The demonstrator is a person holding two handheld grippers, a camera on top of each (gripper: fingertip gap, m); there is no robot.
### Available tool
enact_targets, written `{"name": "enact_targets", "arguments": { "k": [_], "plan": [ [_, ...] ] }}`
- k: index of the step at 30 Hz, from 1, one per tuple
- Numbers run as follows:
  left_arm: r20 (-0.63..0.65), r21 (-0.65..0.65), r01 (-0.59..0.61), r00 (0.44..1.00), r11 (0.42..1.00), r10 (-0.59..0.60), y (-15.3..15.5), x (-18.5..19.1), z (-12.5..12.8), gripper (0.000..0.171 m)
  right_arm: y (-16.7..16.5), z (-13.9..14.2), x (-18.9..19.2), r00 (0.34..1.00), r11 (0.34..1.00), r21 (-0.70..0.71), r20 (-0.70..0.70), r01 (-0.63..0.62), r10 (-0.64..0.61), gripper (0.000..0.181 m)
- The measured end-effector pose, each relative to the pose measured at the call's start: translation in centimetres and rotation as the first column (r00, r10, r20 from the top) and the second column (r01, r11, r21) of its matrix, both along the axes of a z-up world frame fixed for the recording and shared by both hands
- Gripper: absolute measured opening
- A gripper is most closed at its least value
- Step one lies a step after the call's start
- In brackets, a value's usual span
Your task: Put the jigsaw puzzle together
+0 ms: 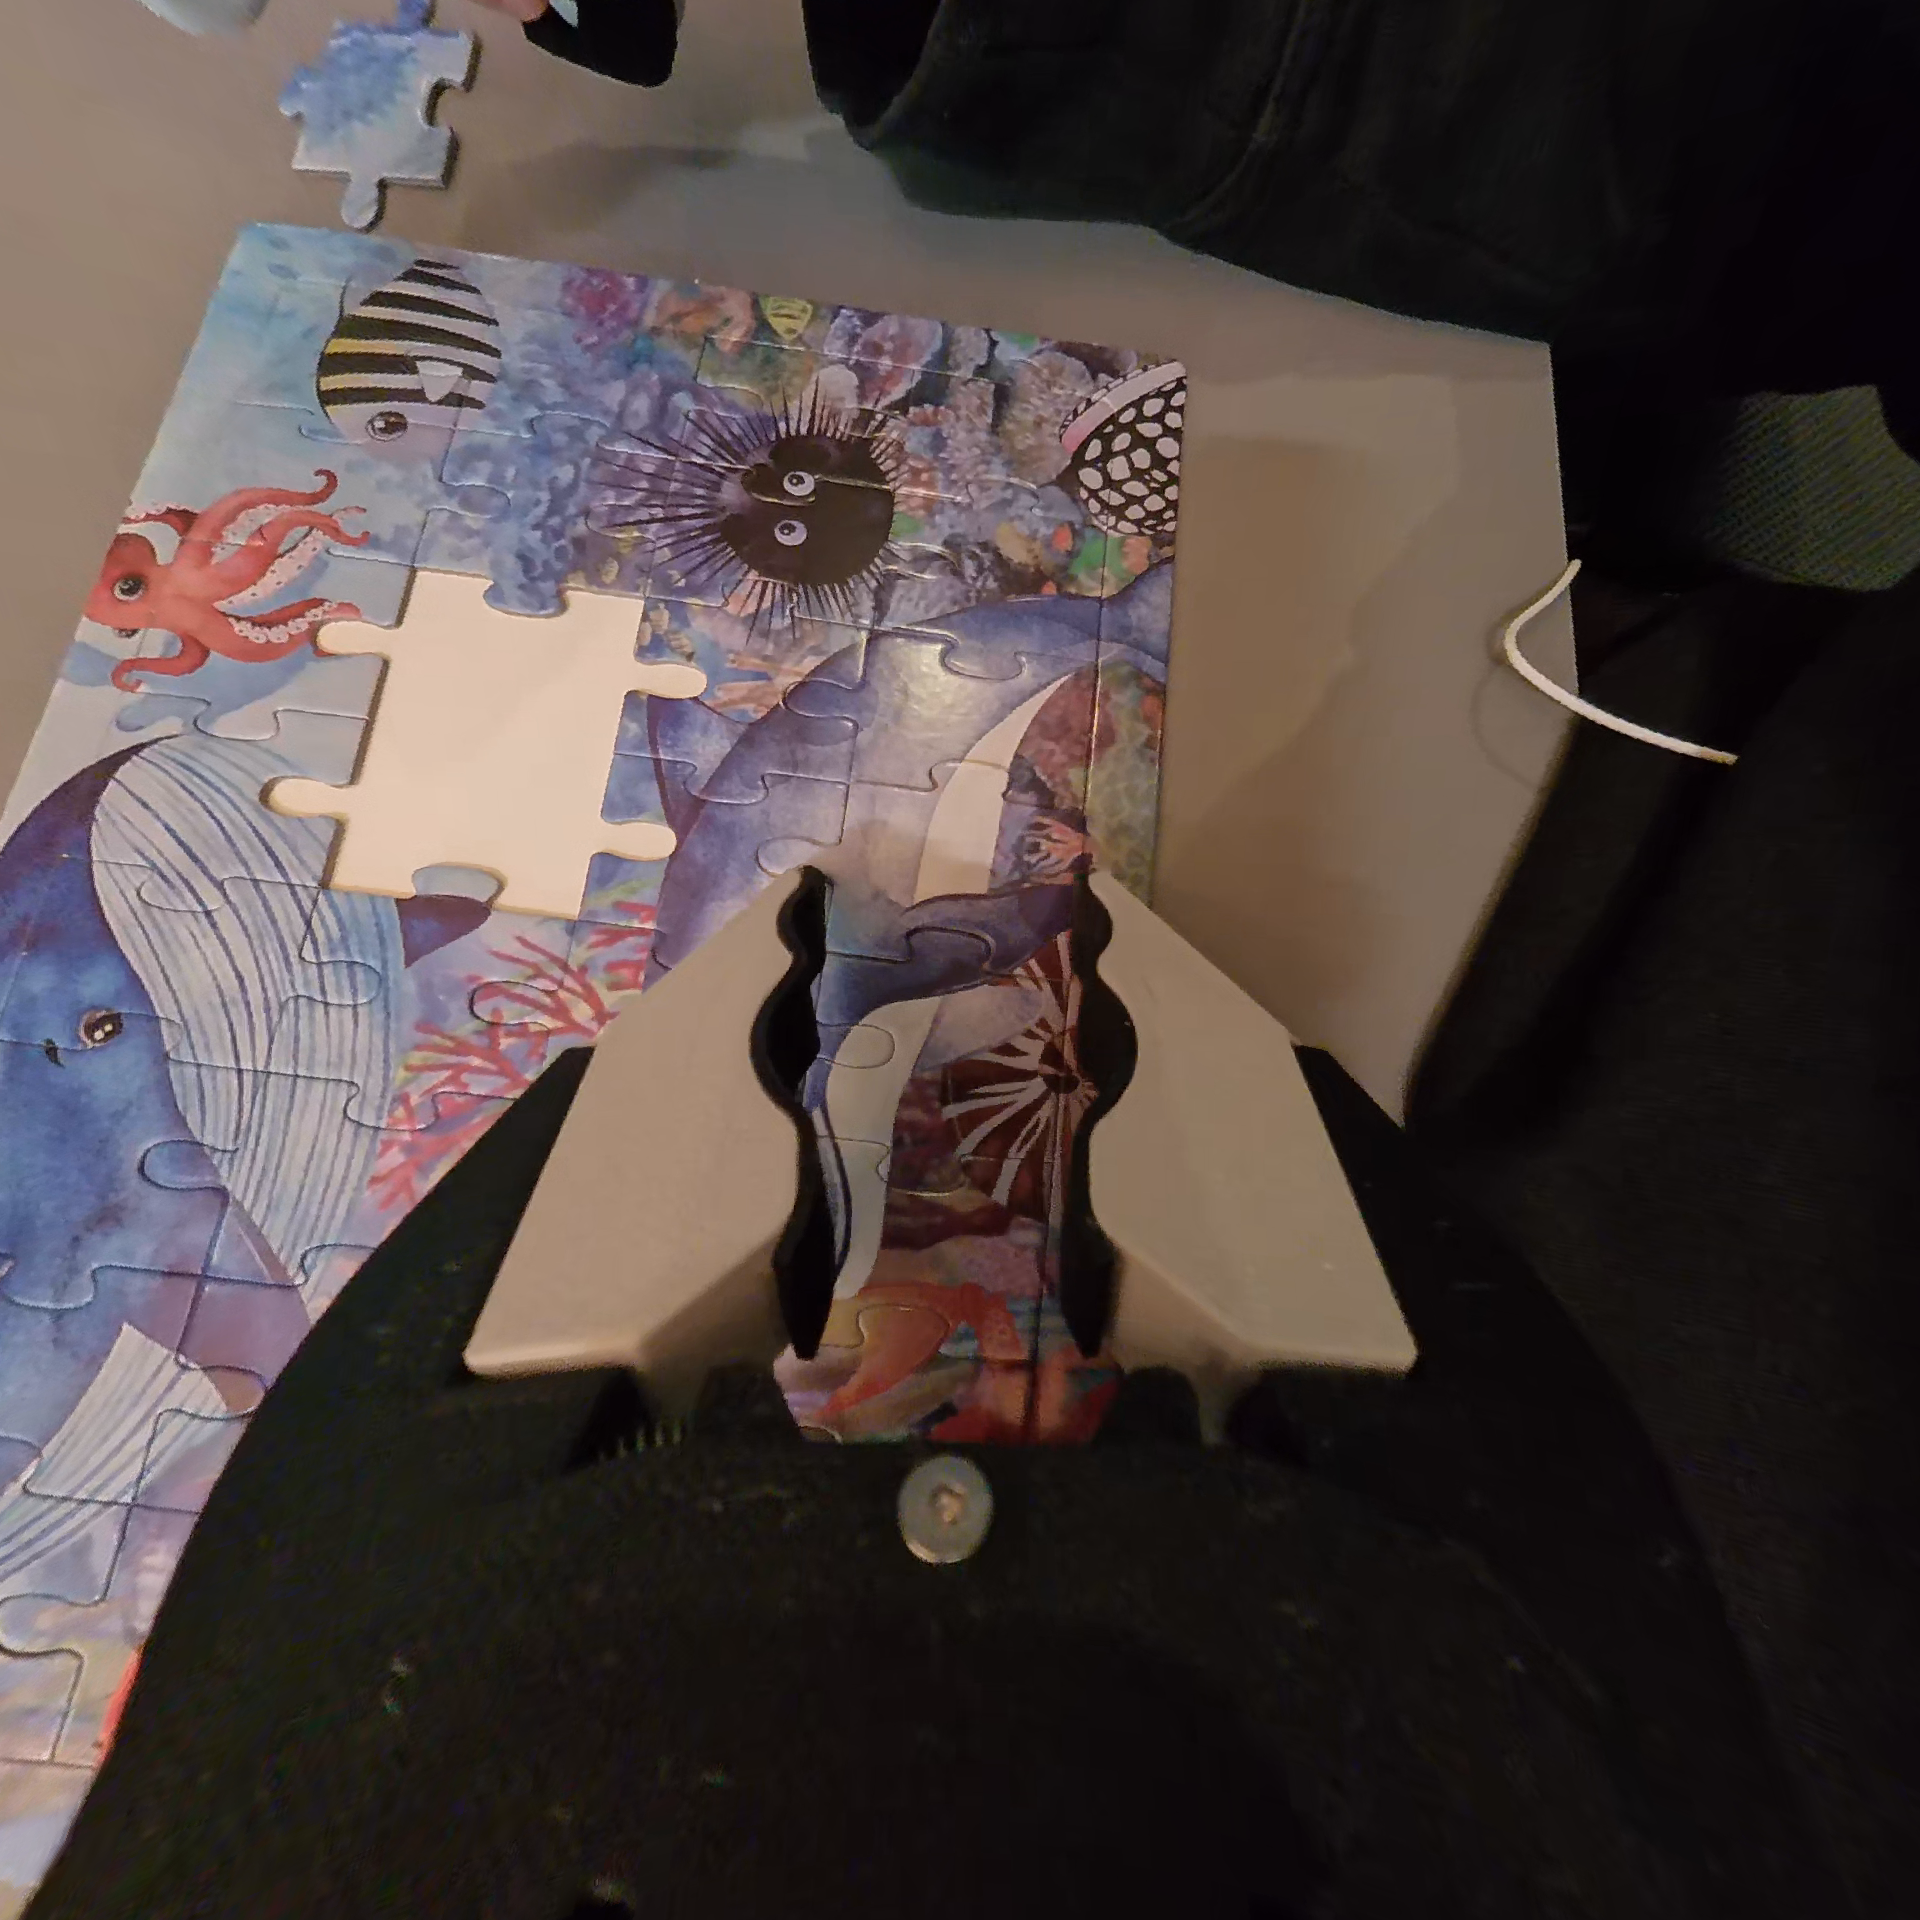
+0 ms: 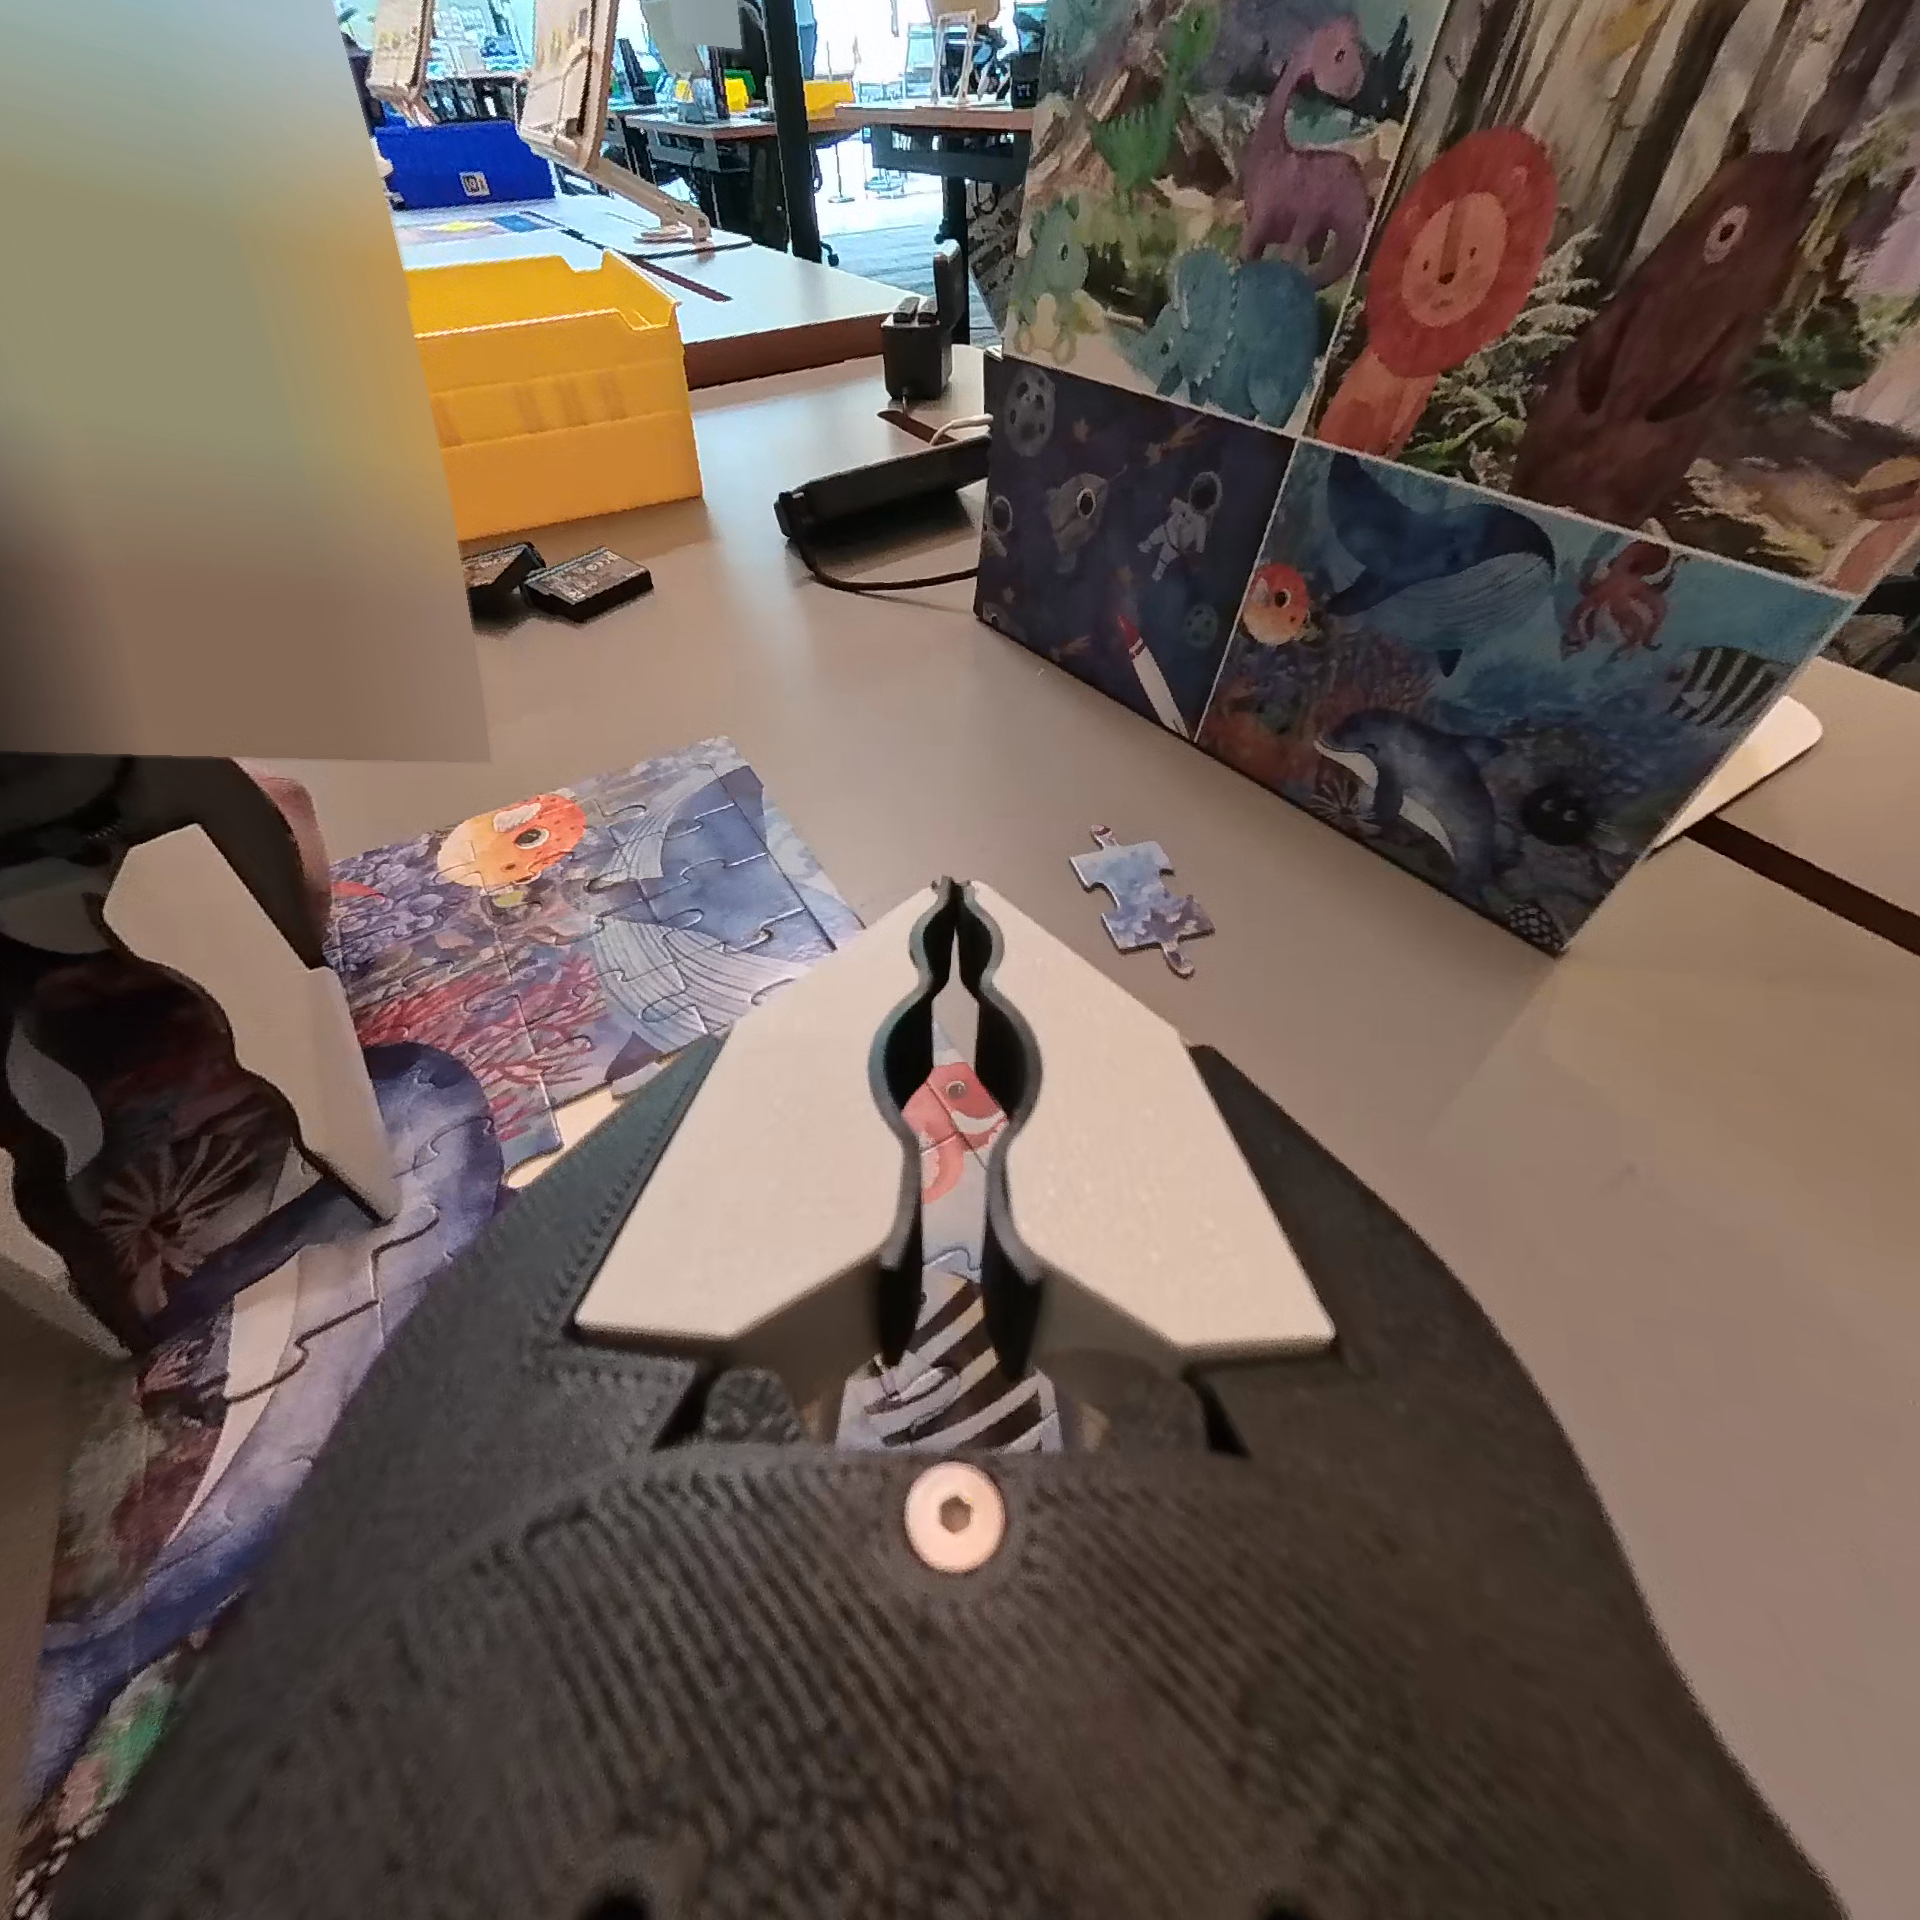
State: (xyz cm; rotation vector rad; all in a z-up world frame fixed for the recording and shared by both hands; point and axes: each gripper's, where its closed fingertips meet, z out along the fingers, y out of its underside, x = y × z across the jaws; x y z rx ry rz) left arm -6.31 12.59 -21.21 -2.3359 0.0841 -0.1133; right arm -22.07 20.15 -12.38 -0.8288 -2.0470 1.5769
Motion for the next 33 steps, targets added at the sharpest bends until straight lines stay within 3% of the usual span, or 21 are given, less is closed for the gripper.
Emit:
{"name": "enact_targets", "arguments": {
  "k": [8,11,15,18,20,24,27,30,33],
  "plan": [
    [-0.023,0.034,-0.01,1.0,0.999,0.011,-0.1,-0.5,0.9,0.04,-0.2,-0.2,0.2,1.0,1.0,0.015,0.006,-0.015,0.015,0.0],
    [-0.007,0.057,-0.039,0.999,0.998,0.04,-0.3,-1.1,1.5,0.038,-1.6,-0.4,1.7,0.989,0.988,0.034,0.035,-0.148,0.147,0.0],
    [0.061,0.069,-0.078,0.995,0.995,0.074,-0.7,-2.1,1.7,0.031,-4.5,-4.2,7.5,0.87,0.855,0.198,0.241,-0.479,0.431,0.0],
    [0.127,0.095,-0.073,0.99,0.993,0.061,-1.0,-2.1,2.1,0.014,-6.2,-6.3,11.0,0.798,0.745,0.294,0.288,-0.599,0.529,0.0],
    [0.179,0.123,-0.045,0.984,0.991,0.022,-0.9,-1.5,2.5,0.001,-7.3,-6.6,13.1,0.742,0.691,0.275,0.312,-0.669,0.593,0.0],
    [0.228,0.125,-0.018,0.974,0.992,-0.011,-0.6,-0.6,2.5,0.0,-8.8,-6.5,16.1,0.638,0.607,0.205,0.329,-0.768,0.696,0.0],
    [0.136,0.042,-0.016,0.991,0.999,0.01,-0.7,-1.0,0.8,0.0,-8.3,-8.5,15.6,0.657,0.604,0.268,0.397,-0.751,0.64,0.0],
    [0.056,-0.004,-0.002,0.998,1.0,0.002,-0.9,-1.1,0.0,0.0,-8.4,-7.2,15.1,0.675,0.636,0.236,0.35,-0.735,0.65,0.0],
    [0.06,0.002,0.007,0.998,1.0,-0.007,-1.0,-0.9,0.1,0.0,-8.1,-7.2,14.6,0.693,0.657,0.234,0.344,-0.717,0.633,0.0]
  ]
}}
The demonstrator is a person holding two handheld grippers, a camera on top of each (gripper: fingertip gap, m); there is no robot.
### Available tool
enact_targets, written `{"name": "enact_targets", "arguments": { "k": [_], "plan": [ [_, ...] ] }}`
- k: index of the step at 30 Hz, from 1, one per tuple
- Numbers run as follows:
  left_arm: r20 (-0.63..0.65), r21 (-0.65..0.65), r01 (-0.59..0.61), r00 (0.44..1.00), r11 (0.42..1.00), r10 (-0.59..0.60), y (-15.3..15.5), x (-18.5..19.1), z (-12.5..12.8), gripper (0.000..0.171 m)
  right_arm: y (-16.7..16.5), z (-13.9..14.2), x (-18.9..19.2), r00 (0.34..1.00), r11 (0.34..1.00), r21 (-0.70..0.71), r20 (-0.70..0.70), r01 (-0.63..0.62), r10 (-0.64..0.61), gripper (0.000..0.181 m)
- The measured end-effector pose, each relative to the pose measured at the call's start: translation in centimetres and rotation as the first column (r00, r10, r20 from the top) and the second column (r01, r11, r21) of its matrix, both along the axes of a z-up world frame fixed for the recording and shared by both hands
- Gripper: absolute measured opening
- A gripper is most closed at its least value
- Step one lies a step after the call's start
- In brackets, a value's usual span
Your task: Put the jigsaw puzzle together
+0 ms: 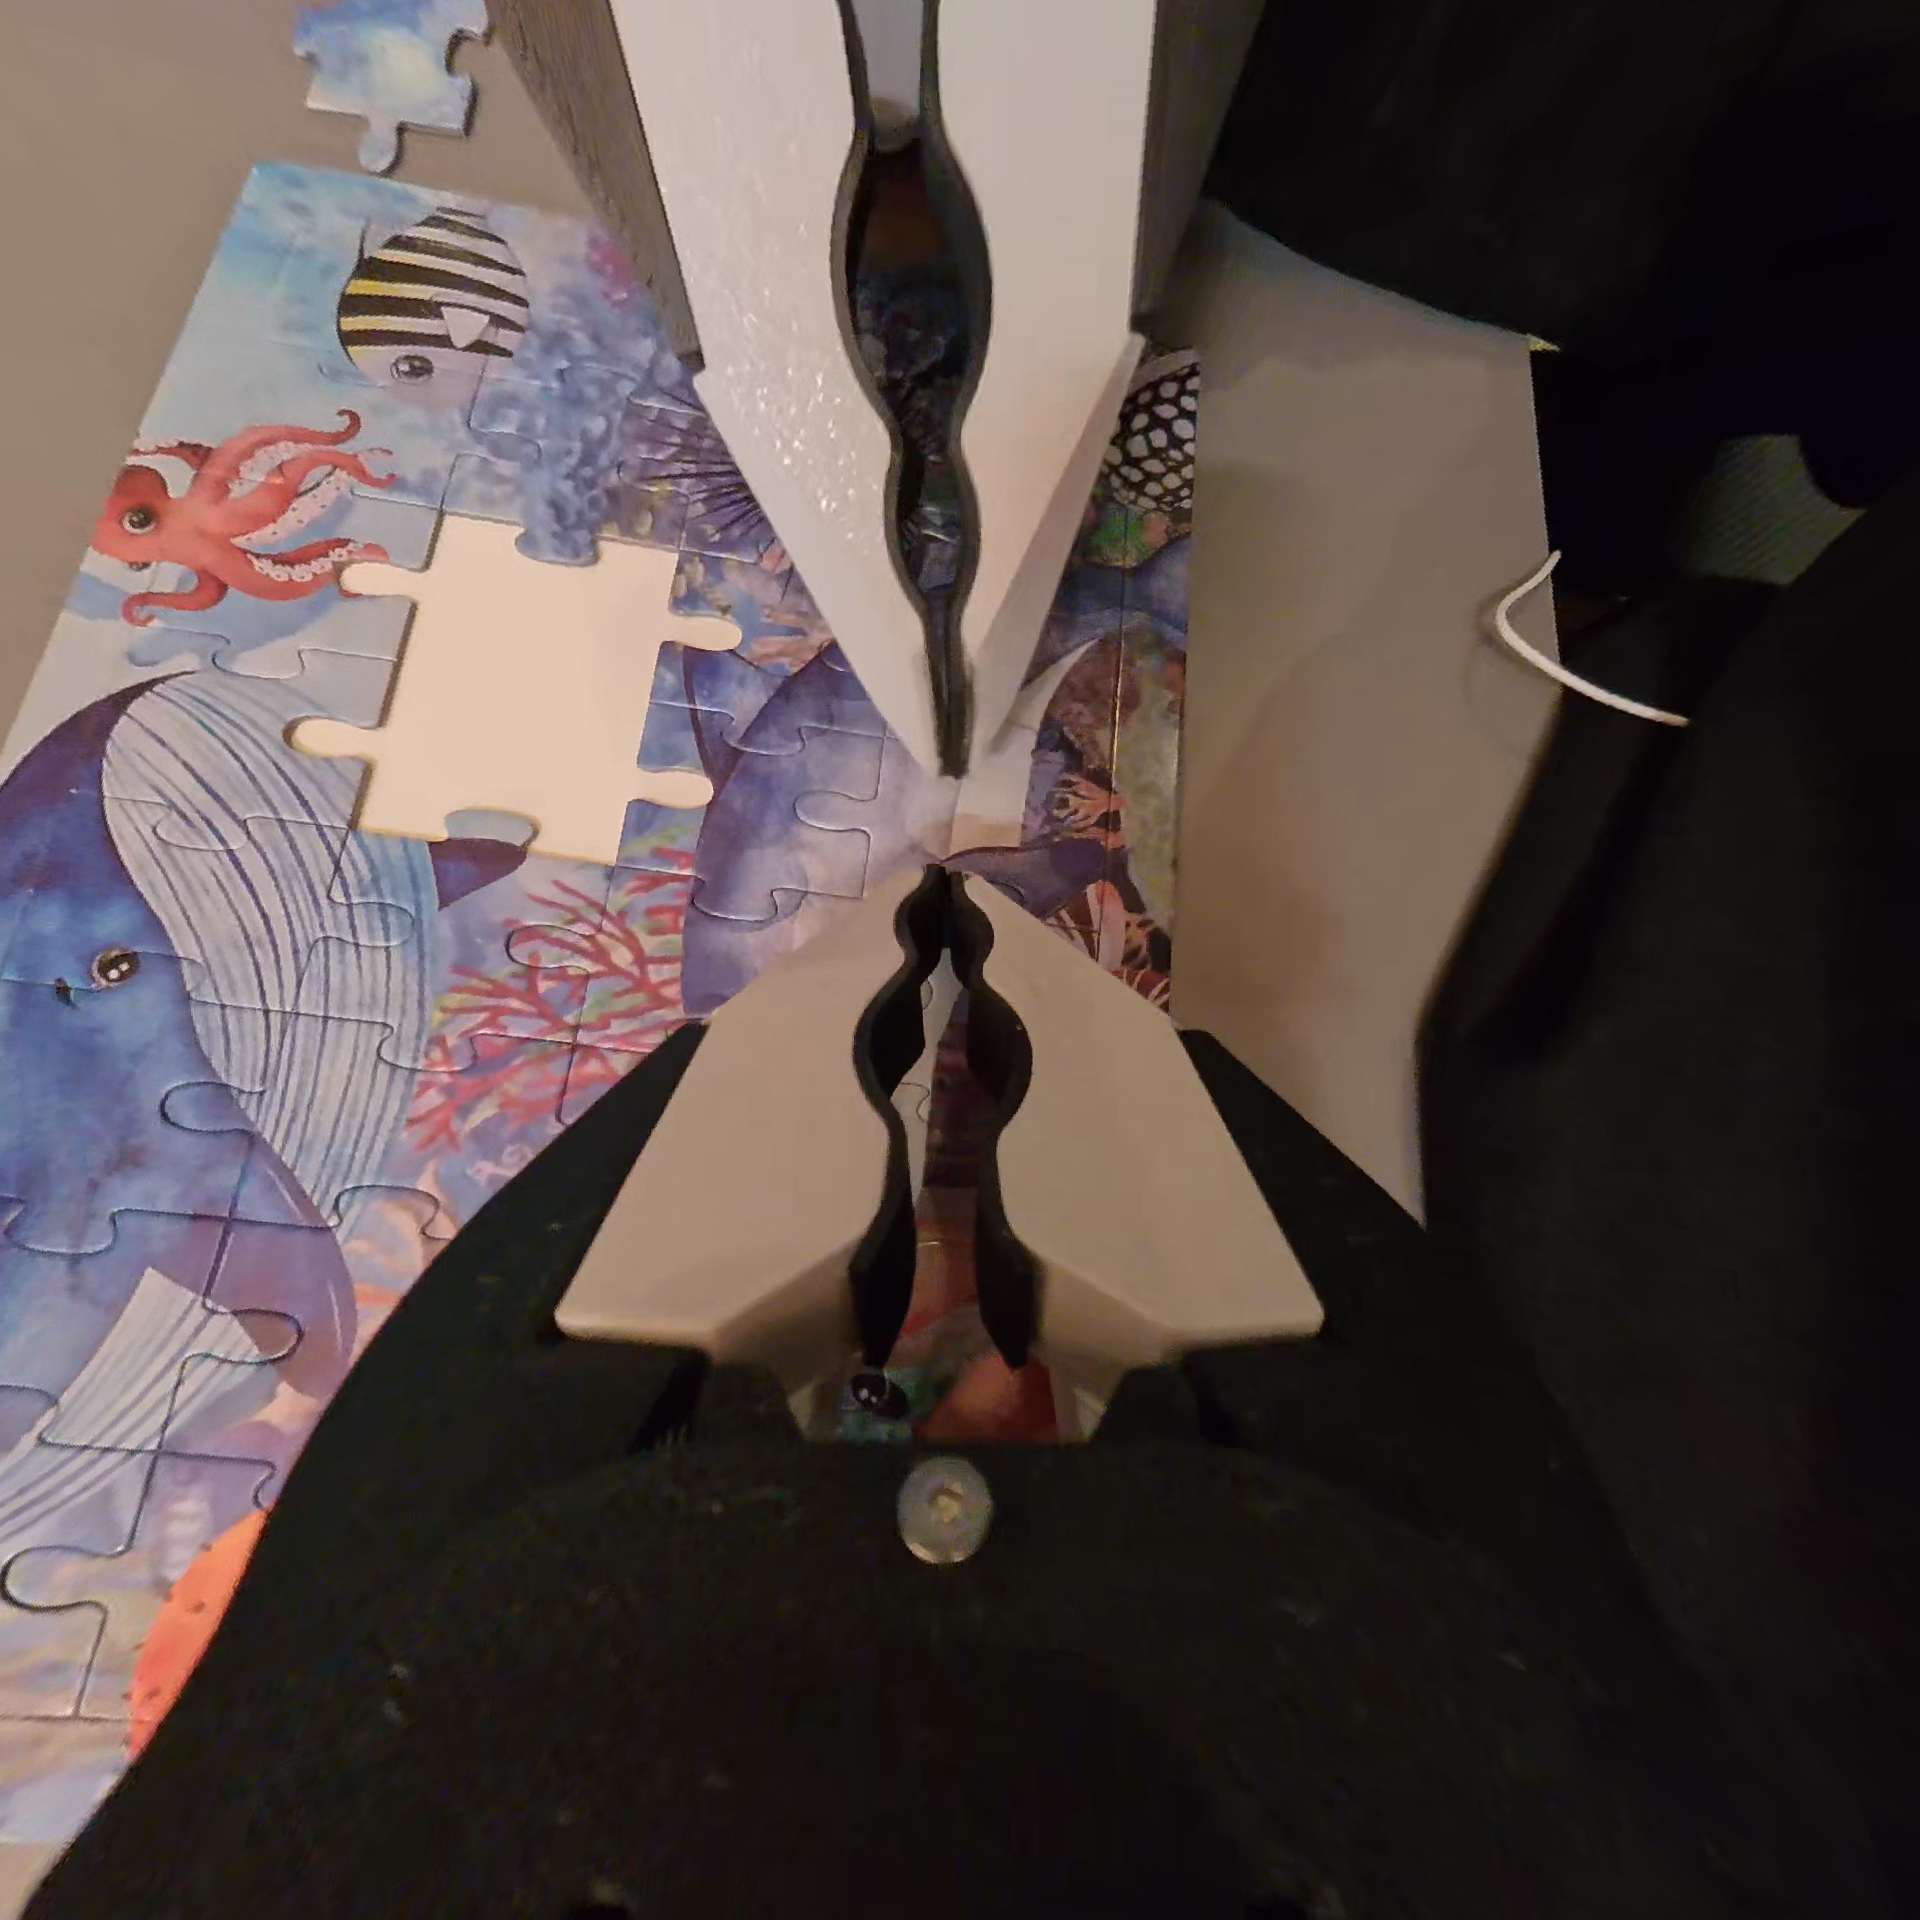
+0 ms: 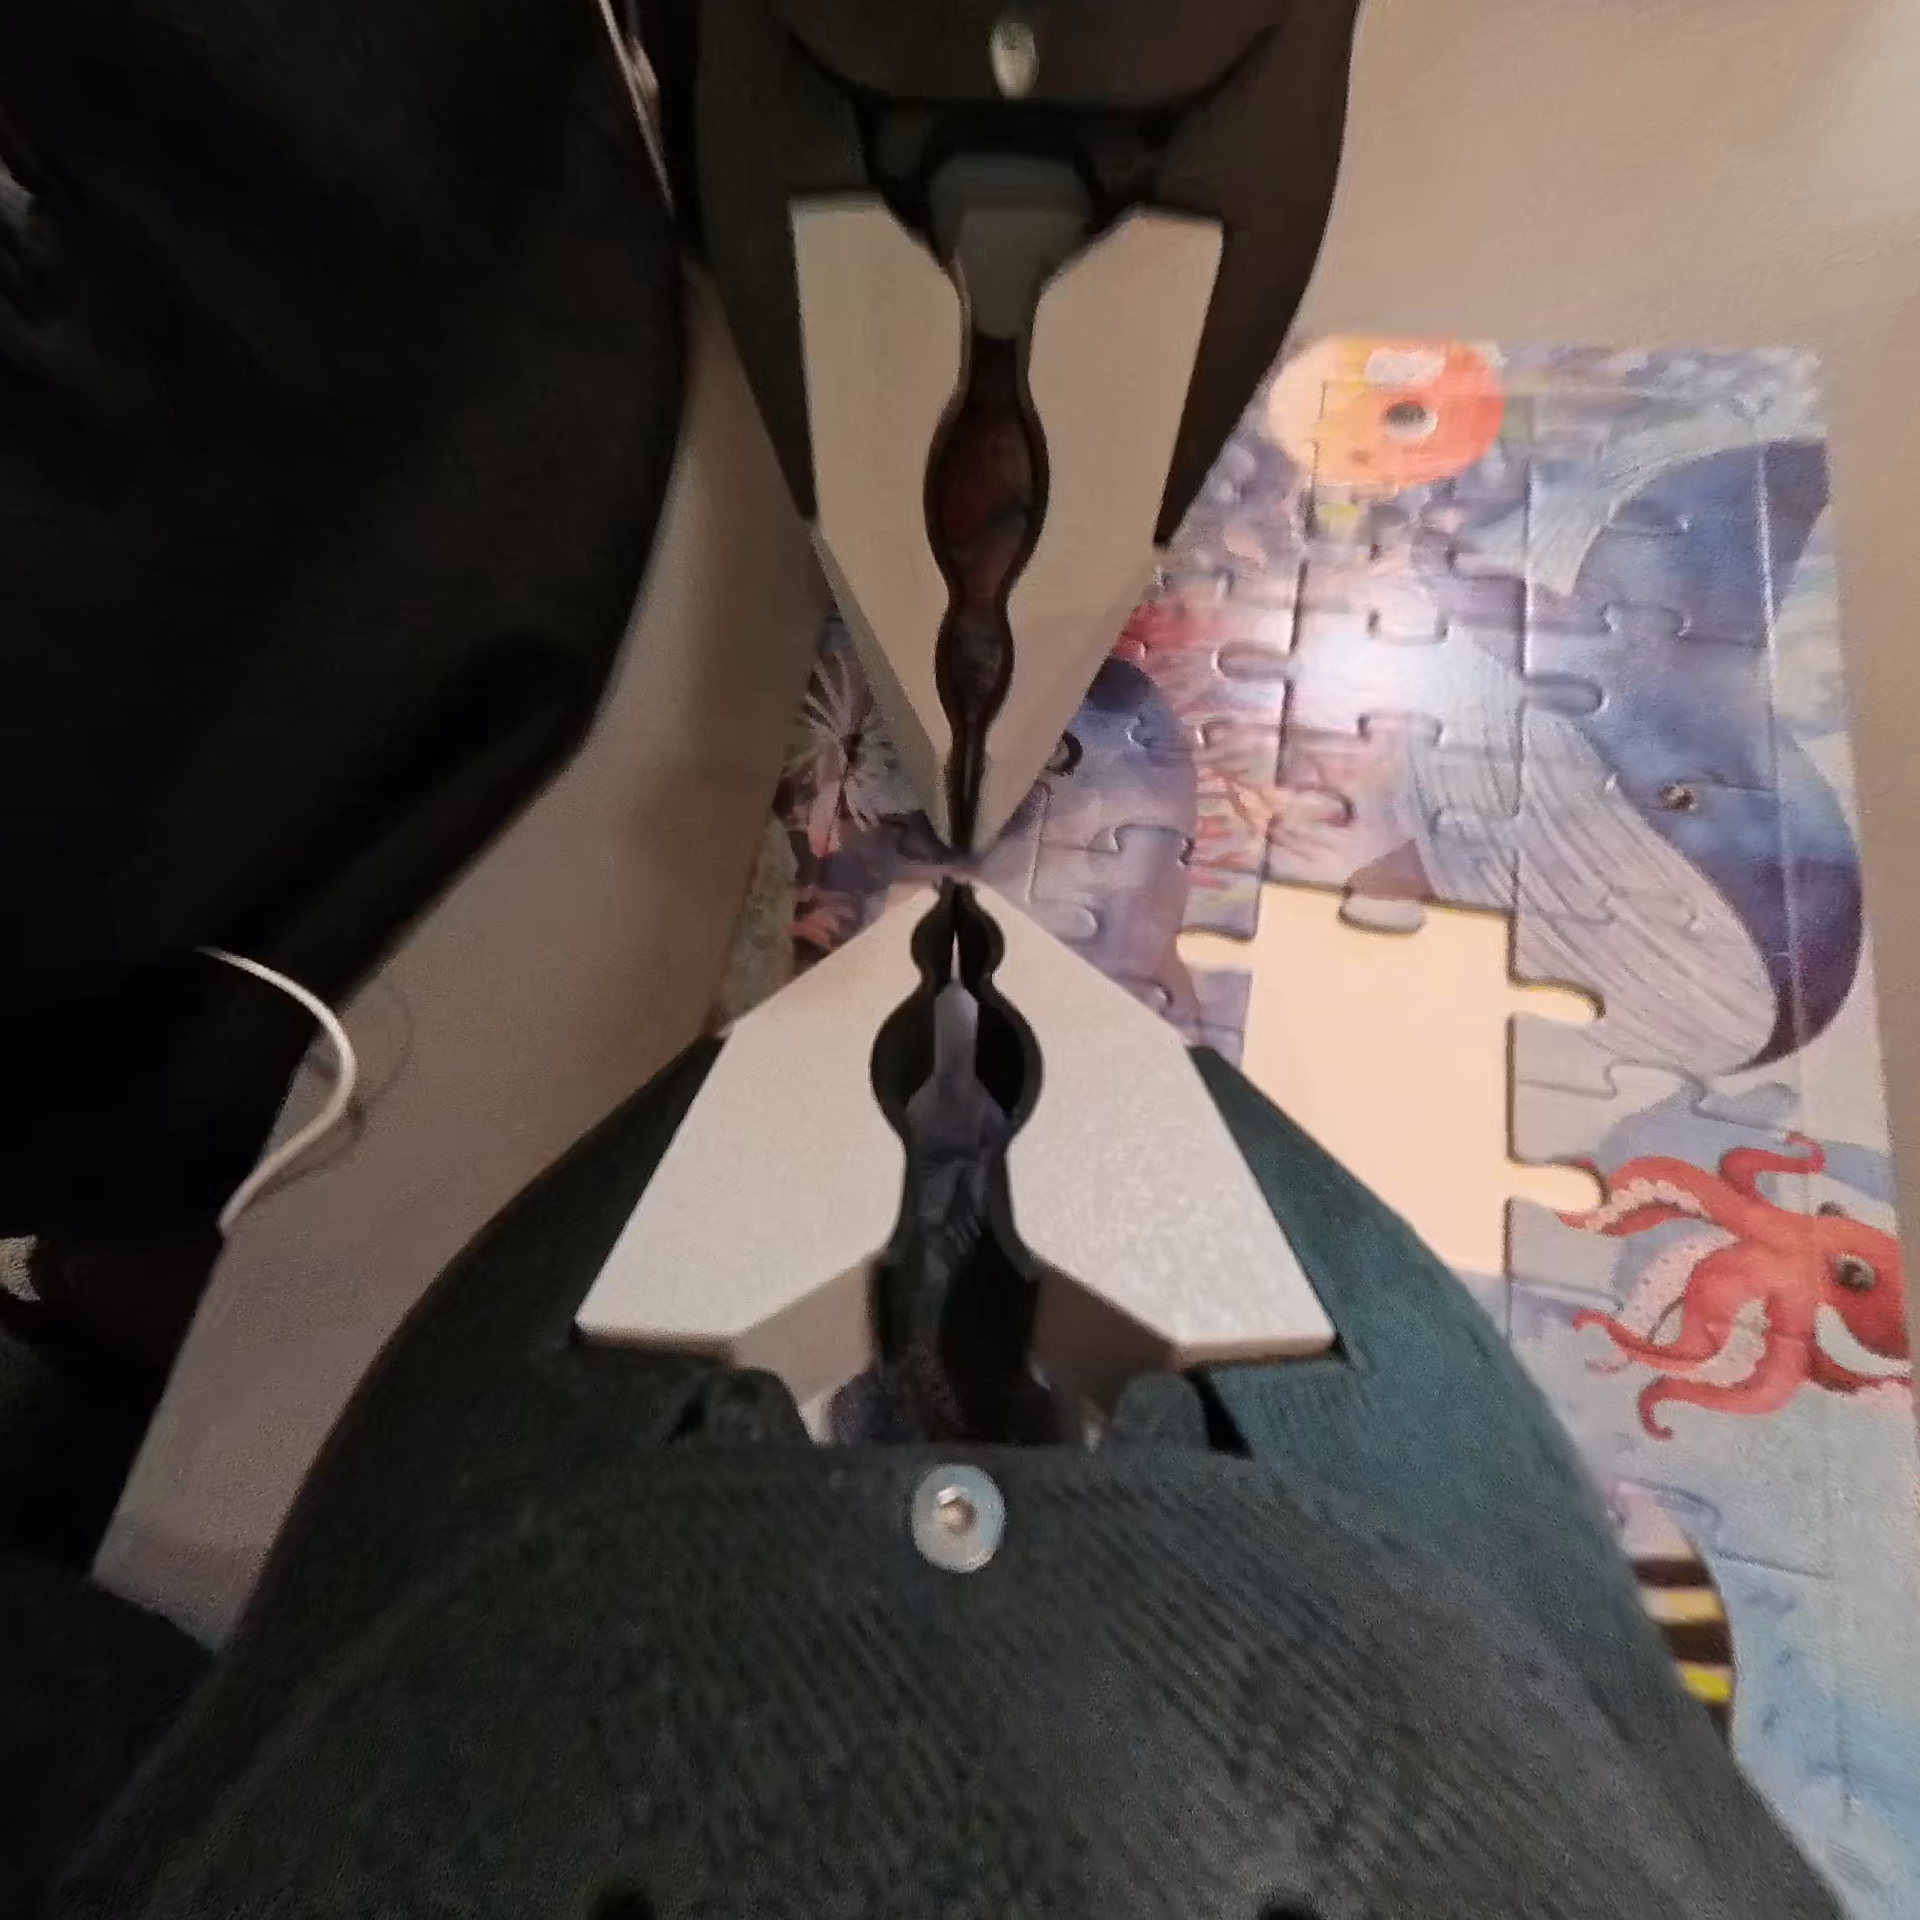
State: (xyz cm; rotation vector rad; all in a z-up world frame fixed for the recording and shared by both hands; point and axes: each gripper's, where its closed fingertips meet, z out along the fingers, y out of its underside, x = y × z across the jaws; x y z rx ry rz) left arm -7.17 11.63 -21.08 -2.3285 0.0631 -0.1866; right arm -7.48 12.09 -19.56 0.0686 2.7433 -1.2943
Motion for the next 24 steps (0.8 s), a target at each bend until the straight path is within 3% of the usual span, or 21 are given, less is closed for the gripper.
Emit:
{"name": "enact_targets", "arguments": {
  "k": [2,6,8,14,17,20,22,24],
  "plan": [
    [0.011,0.004,0.004,1.0,1.0,-0.004,0.0,0.1,0.1,0.0,0.4,-1.3,-0.1,1.0,0.998,0.067,0.012,0.01,-0.011,0.0],
    [0.033,0.025,0.03,0.999,0.999,-0.031,0.0,0.7,0.5,0.0,-0.3,0.0,0.9,0.999,0.999,-0.005,0.03,-0.036,0.036,0.0],
    [0.036,0.005,0.029,0.999,1.0,-0.029,0.0,0.7,0.2,0.0,0.2,-1.3,0.7,0.999,0.997,0.071,0.038,-0.024,0.022,0.0],
    [0.062,0.05,0.071,0.995,0.996,-0.074,0.2,1.6,1.0,0.0,0.1,-1.2,2.0,0.994,0.995,0.078,0.087,-0.066,0.059,0.0],
    [0.068,-0.028,0.055,0.996,0.998,-0.053,-0.1,1.3,-0.3,0.0,0.2,-1.4,2.4,0.991,0.992,0.098,0.112,-0.078,0.067,0.0],
    [0.079,0.009,0.062,0.995,0.998,-0.062,0.0,1.6,0.5,0.0,-0.4,-0.2,3.2,0.987,0.993,0.027,0.122,-0.113,0.109,0.0],
    [0.109,0.028,0.096,0.989,0.995,-0.098,0.1,2.4,0.9,0.0,0.0,-1.1,2.6,0.992,0.993,0.083,0.107,-0.083,0.074,0.0],
    [0.133,-0.039,0.128,0.984,0.991,-0.122,-0.3,3.2,-0.2,0.0,0.1,-1.4,2.6,0.988,0.992,0.096,0.14,-0.08,0.066,0.0]
  ]
}}
